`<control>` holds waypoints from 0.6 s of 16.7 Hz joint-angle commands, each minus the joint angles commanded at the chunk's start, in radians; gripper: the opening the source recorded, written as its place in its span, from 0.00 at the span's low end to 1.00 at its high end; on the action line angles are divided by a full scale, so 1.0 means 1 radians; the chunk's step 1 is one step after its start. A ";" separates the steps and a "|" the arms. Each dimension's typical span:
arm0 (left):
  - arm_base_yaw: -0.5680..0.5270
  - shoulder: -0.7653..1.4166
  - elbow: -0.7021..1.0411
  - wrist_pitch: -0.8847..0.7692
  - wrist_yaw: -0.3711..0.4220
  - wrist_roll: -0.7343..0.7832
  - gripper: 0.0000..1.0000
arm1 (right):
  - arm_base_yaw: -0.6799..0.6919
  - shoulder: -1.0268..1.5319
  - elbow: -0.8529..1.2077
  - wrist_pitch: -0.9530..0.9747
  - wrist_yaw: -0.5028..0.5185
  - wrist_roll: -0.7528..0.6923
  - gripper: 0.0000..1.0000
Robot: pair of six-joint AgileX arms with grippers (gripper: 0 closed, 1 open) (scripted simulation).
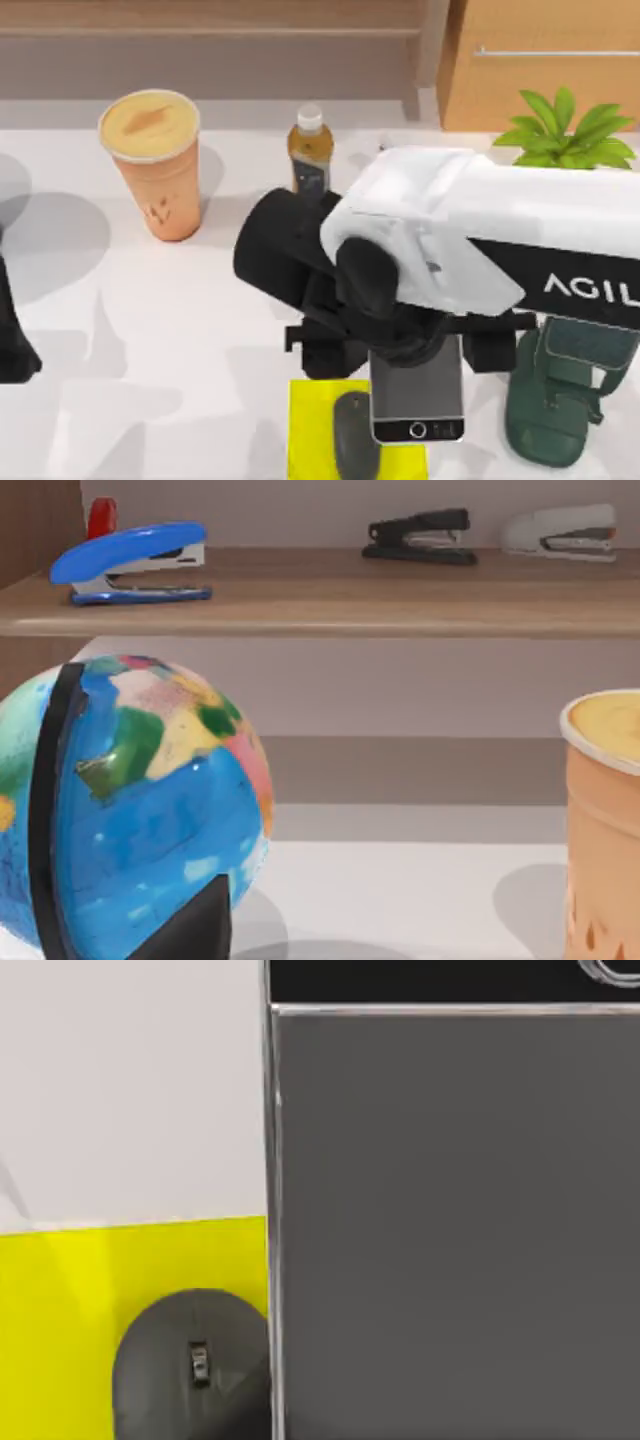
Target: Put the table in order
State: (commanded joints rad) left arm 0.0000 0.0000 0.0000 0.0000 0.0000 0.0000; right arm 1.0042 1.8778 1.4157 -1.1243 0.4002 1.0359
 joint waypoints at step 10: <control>0.000 0.000 0.000 0.000 0.000 0.000 1.00 | 0.323 -0.515 -0.482 -0.150 0.641 0.590 0.00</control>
State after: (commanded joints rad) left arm 0.0000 0.0000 0.0000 0.0000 0.0000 0.0000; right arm 1.3271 1.3627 0.9339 -1.2745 1.0410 1.6255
